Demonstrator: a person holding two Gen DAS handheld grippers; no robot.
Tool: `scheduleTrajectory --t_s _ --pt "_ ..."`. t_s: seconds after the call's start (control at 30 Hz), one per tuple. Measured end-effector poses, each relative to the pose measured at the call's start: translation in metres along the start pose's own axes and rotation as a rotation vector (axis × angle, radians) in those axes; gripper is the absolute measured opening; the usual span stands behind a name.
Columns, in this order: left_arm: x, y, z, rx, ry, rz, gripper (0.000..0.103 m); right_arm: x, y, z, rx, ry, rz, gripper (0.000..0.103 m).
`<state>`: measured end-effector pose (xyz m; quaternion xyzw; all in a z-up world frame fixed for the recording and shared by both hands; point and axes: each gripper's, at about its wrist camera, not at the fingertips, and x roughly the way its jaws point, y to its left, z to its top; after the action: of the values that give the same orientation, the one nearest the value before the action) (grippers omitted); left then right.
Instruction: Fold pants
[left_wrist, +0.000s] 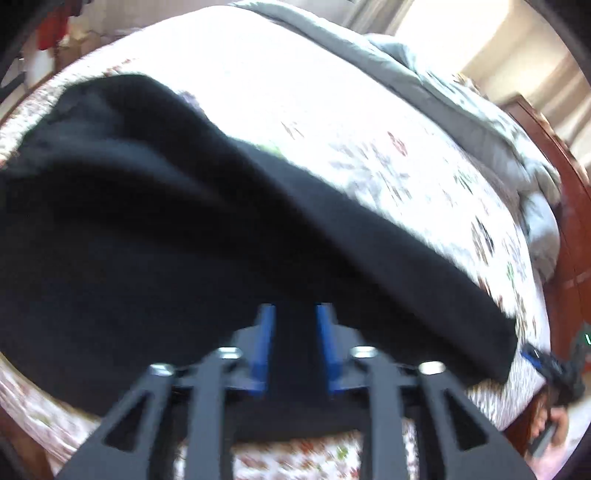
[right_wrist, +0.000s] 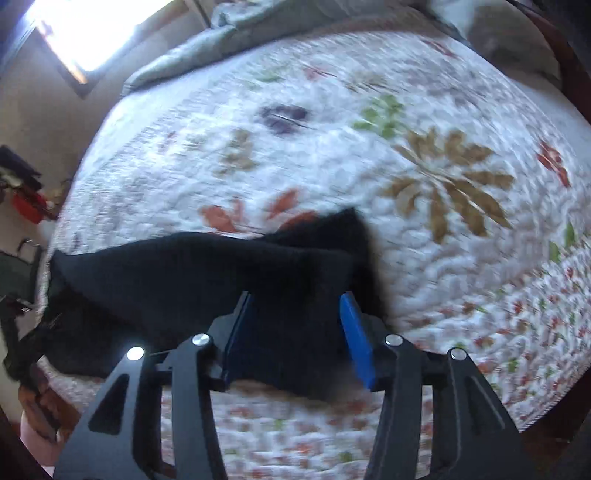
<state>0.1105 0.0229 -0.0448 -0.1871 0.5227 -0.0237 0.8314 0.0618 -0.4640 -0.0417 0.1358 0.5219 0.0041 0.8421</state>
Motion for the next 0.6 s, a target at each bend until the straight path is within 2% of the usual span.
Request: scheduleTrajectory --t_s 0.1,0.2,0.3,0.37,0.43,0.47,0.5,0.6 --pt "-0.013 0.013 0.040 -0.028 -0.039 0.011 0.052 0.003 0.044 0.002 -0.074 0.012 0.117 0.053" --pt "-0.013 0.018 0.066 -0.023 -0.037 0.038 0.055 0.027 0.093 0.002 -0.130 0.074 0.231 0.053" --pt "0.006 0.028 0.091 -0.058 0.031 0.040 0.057 0.057 0.134 -0.005 -0.170 0.146 0.269 0.053" --pt "0.018 0.038 0.107 -0.093 0.062 0.021 0.057 0.066 0.153 -0.009 -0.192 0.154 0.336 0.053" --pt "0.025 0.054 0.119 -0.125 0.079 0.029 0.062 0.073 0.165 -0.014 -0.207 0.174 0.336 0.053" --pt "0.030 0.055 0.120 -0.129 0.097 0.043 0.068 0.077 0.170 -0.014 -0.211 0.182 0.331 0.053" --pt "0.036 0.056 0.123 -0.135 0.119 0.058 0.068 0.080 0.172 -0.015 -0.211 0.191 0.327 0.053" --pt "0.056 0.064 0.134 -0.172 0.178 0.031 0.068 0.084 0.176 -0.019 -0.209 0.208 0.316 0.053"
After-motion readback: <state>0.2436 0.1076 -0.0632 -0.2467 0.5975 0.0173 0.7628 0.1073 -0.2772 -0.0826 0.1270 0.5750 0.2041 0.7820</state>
